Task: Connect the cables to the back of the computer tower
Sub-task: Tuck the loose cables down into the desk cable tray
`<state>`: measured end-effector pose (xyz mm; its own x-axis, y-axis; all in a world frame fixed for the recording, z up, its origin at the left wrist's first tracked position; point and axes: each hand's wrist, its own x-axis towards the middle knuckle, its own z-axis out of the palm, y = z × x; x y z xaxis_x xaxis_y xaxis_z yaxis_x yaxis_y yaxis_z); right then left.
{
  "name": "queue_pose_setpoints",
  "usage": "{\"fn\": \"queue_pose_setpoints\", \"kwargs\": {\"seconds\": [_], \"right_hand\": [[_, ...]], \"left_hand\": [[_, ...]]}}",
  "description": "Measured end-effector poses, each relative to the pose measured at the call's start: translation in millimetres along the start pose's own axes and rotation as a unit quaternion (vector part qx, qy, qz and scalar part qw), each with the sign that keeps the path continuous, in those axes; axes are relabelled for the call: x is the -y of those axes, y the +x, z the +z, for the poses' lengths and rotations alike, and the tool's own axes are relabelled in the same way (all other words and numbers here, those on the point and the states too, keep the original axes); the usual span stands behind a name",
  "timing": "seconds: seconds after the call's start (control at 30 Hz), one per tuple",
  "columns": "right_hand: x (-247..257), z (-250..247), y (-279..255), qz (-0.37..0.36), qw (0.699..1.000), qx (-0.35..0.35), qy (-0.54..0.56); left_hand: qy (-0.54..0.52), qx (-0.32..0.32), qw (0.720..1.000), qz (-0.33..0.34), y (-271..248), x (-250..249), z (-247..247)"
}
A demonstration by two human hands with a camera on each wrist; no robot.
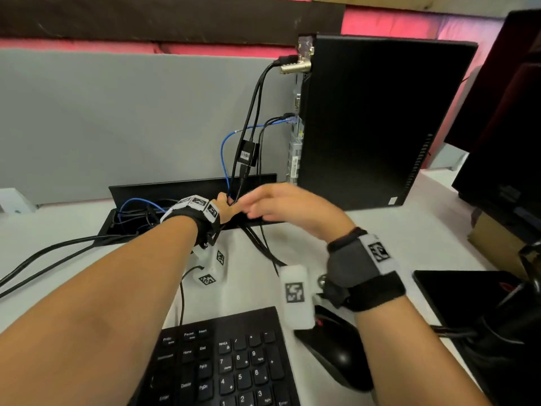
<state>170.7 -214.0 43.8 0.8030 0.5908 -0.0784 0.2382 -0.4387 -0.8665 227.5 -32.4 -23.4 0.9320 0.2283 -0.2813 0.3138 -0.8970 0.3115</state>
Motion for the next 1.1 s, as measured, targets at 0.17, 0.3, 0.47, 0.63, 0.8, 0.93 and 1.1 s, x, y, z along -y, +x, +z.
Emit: {"fn": "queue_pose_setpoints", "kwargs": {"seconds": [0.17,0.3,0.47,0.63,0.8,0.93,1.1], "right_hand": [[6.4,55.6,67.3,0.116,0.915,0.163,-0.349],[-3.5,68.6,98.8,0.157,0.91,0.144,-0.355],[-14.5,73.7,105.1,0.144,0.887,0.138,-0.416],[-13.1,84.2,126.4,0.138,0.861,0.126,-0.473],[-20.2,93.5,148.2,0.135,0.861,0.087,-0.483],[-70.2,93.4,213.4,0.168,0.85,0.07,-0.494],[-25.6,88.4,164.4,0.183,0.878,0.033,-0.441]], "left_hand": [[0.087,0.102,0.99,0.045,7.6,1.1,-12.3],[0.128,0.107,0.984,0.059,29.8,10.2,-12.8],[0.011,0.103,0.994,0.024,9.4,19.3,-15.6],[-0.003,0.098,0.995,0.027,-4.5,31.1,-18.6],[0.118,0.024,0.991,0.06,-23.3,65.8,-57.3],[0.21,-0.006,0.978,0.019,-23.3,112.8,-62.5],[0.27,0.044,0.962,0.008,-25.4,101.4,-52.6]]}}
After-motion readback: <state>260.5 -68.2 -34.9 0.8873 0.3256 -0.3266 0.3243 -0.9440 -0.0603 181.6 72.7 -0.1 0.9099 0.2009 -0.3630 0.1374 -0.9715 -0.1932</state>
